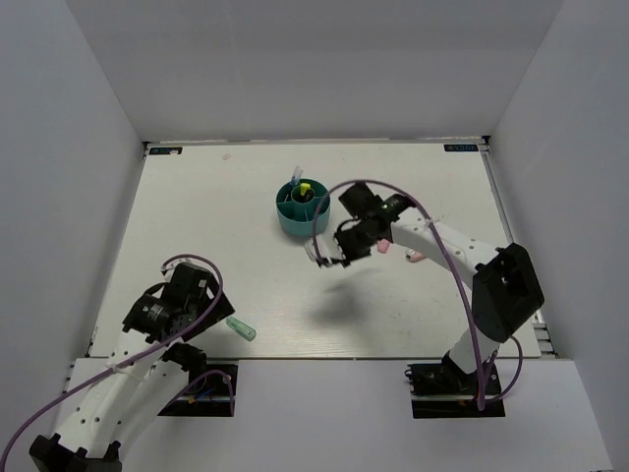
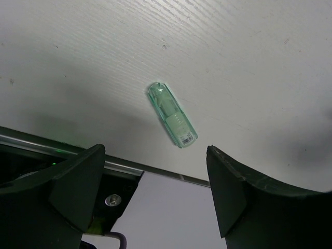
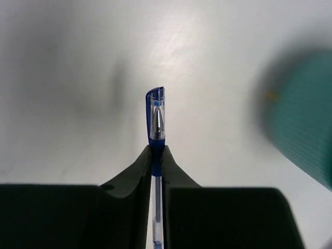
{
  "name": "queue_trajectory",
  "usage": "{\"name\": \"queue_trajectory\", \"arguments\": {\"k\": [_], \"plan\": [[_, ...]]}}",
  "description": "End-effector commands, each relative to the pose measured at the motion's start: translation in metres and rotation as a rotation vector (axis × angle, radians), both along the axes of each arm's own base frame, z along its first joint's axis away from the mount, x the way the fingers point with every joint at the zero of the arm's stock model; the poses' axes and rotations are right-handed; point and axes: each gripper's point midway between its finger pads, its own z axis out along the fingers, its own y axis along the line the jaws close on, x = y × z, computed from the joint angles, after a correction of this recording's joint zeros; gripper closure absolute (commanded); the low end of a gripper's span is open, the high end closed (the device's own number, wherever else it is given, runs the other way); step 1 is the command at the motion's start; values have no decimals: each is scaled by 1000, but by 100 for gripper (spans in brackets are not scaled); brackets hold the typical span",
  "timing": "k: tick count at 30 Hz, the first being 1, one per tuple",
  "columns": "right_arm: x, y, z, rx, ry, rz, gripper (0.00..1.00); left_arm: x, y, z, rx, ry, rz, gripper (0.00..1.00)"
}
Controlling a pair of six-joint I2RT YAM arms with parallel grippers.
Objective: Sort the stationery into containers
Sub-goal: Pick up the pen from the center of the board, then place the pen in the storage box.
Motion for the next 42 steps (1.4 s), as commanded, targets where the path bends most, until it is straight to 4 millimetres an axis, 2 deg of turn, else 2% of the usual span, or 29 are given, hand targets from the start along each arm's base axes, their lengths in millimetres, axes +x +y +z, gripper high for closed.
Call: {"name": "queue_trajectory", "arguments": {"k": [1,2,4,6,7,9,11,12,13,17,19,21,22,24,25,26,27,28,29,32,33,35,37,39,40,42], "plan": [[27,24,51,96,94,-402,100,8,-7,15,-27,-10,-11,11],[31,25,57,105,99,-440,100,8,-9,16,-31,-10,-13,11],[34,38,86,196,126,-506,100,12,-11,17,-38,-19,-11,11],[33,45,98,248,174,-584,100,14,-12,17,-43,-21,-12,11],[42,54,111,312,155,-594,100,15,-13,17,-43,-22,-10,11],[53,63,124,374,186,-686,100,17,-13,19,-47,-30,-7,11],[72,74,142,477,176,-726,100,18,-13,19,-48,-34,-8,12],[72,77,140,494,219,-772,100,19,-14,21,-47,-40,-10,12],[79,84,148,550,237,-803,100,19,-13,21,-43,-42,-9,12],[95,111,158,639,349,-864,100,21,-12,25,-39,-56,-12,12],[109,123,175,705,385,-866,100,23,-13,26,-42,-63,-17,12],[120,134,180,732,407,-866,100,25,-14,28,-44,-67,-14,12],[125,142,193,775,449,-858,100,25,-14,28,-44,-67,-17,12],[137,156,187,801,500,-851,100,26,-15,29,-46,-66,-16,12],[139,161,202,836,539,-838,100,26,-15,30,-47,-67,-18,12],[151,170,189,842,559,-837,100,27,-15,31,-47,-69,-17,12],[154,176,195,870,590,-827,100,27,-15,31,-47,-71,-16,12],[157,180,209,898,629,-819,100,28,-16,31,-52,-72,-20,12],[166,190,199,916,666,-815,100,27,-16,31,-51,-71,-18,12],[171,199,206,964,740,-760,100,27,-15,33,-45,-69,-21,12],[172,202,197,961,758,-746,100,27,-15,32,-41,-61,-19,12],[172,202,192,988,813,-714,100,27,-14,32,-37,-64,-19,12],[179,198,201,1088,815,-620,100,26,-13,32,-36,-63,-16,12],[177,192,203,1185,840,-544,100,26,-13,32,-35,-66,-18,12],[179,186,194,1188,843,-549,100,27,-13,31,-34,-62,-15,12],[177,184,197,1203,821,-515,100,27,-14,30,-30,-57,-19,12]]}}
